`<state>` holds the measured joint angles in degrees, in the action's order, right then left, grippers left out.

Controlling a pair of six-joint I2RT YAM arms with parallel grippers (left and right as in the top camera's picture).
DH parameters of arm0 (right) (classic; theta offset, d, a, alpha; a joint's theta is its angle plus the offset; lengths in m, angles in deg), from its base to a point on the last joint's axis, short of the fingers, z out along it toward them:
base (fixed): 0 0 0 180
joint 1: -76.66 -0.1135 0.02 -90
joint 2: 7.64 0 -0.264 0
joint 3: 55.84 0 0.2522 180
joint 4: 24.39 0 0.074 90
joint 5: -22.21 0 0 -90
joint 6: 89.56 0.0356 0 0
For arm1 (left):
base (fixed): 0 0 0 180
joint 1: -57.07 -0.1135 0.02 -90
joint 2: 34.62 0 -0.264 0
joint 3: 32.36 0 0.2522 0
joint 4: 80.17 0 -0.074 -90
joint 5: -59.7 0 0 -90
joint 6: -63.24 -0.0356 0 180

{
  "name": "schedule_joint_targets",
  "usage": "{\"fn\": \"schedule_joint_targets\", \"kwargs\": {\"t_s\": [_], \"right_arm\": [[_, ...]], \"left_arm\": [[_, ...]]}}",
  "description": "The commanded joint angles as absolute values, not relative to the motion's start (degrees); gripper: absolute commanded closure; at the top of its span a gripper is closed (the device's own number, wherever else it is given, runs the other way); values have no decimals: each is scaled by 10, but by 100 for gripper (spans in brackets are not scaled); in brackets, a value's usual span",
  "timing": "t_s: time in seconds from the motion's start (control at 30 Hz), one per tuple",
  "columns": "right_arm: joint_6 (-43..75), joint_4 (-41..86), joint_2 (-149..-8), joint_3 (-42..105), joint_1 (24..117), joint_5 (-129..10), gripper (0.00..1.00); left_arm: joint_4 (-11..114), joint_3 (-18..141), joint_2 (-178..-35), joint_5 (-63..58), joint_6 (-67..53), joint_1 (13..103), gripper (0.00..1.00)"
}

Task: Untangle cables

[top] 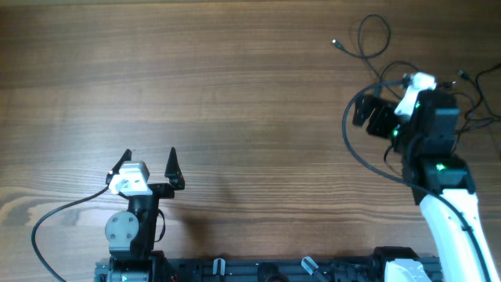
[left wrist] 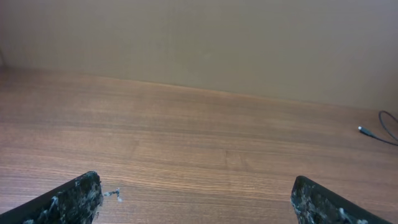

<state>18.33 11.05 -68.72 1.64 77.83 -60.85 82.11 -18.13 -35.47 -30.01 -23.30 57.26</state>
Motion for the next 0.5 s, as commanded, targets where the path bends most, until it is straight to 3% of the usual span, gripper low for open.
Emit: {"fn": "schedule_joint_targets", "kwargs": {"t_s": [0.0,0.3,0.47], "right_arm": [[183,58,-657,-45,776,-618,0],[128,-340,-625,-196,776,-545,1],[106,-400,-608,-227,776,-535,0]], "left_arm": [[817,-183,-350,-297,-244,568,0],[817,-183,-350,-297,-244,568,0],[817,-183,-350,-297,-244,568,0]]}}
